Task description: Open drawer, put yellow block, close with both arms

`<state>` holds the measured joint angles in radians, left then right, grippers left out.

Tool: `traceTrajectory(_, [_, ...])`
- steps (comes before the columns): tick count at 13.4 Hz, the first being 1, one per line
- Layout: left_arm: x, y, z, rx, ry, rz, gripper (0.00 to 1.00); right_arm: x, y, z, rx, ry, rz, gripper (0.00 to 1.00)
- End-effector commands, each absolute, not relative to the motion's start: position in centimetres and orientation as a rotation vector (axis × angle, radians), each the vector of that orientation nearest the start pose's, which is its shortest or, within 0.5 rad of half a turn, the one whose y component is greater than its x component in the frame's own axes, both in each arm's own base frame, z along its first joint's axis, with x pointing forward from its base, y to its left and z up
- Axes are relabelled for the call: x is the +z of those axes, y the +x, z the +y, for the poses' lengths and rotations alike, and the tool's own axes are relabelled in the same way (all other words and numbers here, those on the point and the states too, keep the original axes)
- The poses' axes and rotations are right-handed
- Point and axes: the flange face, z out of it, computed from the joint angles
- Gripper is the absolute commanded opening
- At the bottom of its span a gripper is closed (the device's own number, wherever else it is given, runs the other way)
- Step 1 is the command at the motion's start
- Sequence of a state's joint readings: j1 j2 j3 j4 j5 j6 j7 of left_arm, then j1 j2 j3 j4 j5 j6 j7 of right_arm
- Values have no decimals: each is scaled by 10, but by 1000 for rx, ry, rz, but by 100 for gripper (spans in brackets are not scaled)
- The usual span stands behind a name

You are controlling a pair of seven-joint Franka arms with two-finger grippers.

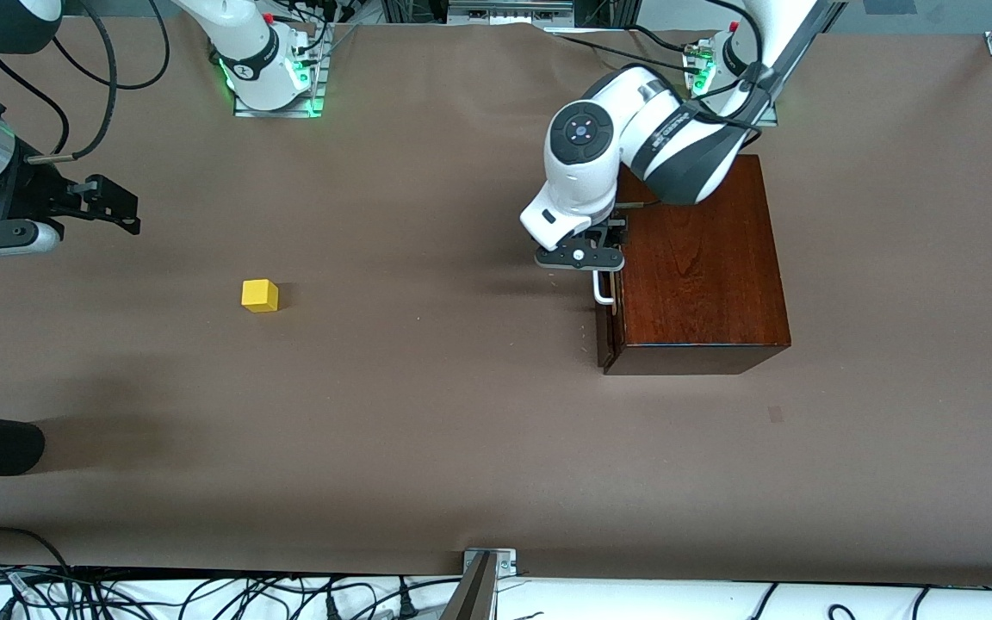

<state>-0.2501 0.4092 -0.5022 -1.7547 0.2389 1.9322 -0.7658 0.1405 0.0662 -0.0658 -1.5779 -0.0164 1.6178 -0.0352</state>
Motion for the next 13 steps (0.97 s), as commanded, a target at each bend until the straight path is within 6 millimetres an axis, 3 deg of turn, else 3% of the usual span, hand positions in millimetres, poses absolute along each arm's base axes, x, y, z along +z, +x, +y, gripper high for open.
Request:
traceTrajectory(1, [343, 493, -400, 130, -2977, 96, 100, 594, 575, 44, 23, -3163, -172, 100])
traceTrajectory(7, [327, 482, -404, 148, -2943, 101, 100, 598, 581, 46, -52, -3165, -179, 100])
traceTrajectory(10, [313, 474, -409, 148, -2916, 96, 100, 590, 585, 47, -40, -3158, -175, 100])
traceTrajectory(13, [298, 470, -414, 112, -2874, 94, 100, 577, 602, 44, -111, -3139, -152, 100])
